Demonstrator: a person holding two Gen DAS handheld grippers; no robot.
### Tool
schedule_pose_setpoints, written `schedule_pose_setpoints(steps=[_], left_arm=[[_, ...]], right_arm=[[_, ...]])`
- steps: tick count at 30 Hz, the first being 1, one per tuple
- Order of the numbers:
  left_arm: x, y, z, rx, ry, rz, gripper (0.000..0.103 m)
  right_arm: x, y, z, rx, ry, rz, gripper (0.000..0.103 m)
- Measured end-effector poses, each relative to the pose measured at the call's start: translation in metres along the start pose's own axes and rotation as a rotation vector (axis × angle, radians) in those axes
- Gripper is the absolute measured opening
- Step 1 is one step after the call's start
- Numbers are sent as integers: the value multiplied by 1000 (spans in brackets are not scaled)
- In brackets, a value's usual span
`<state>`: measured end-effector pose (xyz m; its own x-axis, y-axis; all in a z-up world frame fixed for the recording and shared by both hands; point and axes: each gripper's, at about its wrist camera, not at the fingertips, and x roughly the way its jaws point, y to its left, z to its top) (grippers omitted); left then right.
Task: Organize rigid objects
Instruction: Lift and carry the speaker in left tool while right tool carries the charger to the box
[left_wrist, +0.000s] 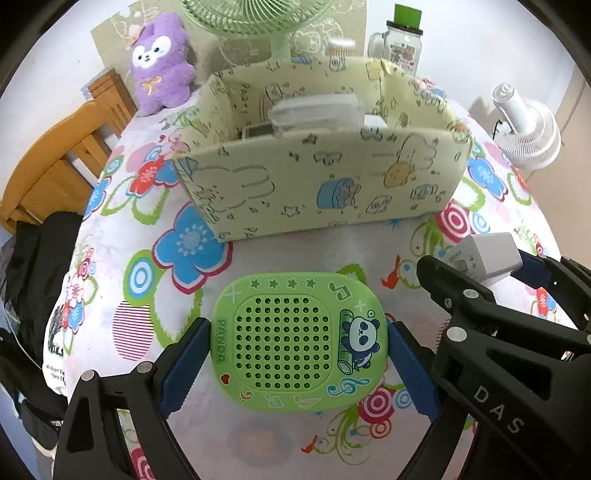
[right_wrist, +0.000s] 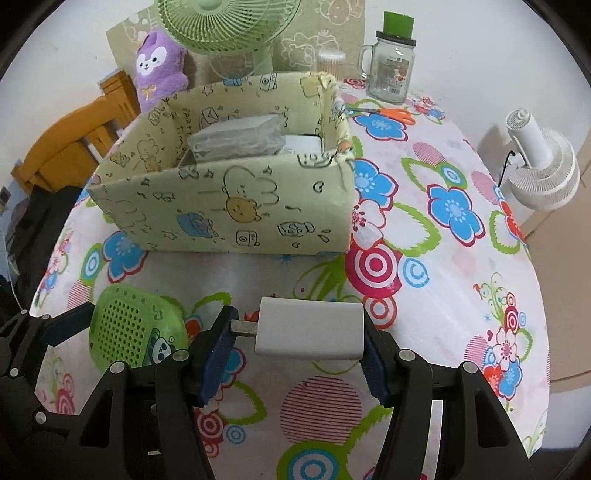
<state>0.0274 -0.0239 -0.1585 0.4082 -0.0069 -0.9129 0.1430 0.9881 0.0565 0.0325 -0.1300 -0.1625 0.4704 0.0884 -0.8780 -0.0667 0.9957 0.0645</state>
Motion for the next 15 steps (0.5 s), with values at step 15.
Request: schedule_pose_setpoints(steps=[15], left_arm=[[-50,3,13,-32,-74,35,95]], right_arm=[[-49,-2,19,-5,-53,43,65]])
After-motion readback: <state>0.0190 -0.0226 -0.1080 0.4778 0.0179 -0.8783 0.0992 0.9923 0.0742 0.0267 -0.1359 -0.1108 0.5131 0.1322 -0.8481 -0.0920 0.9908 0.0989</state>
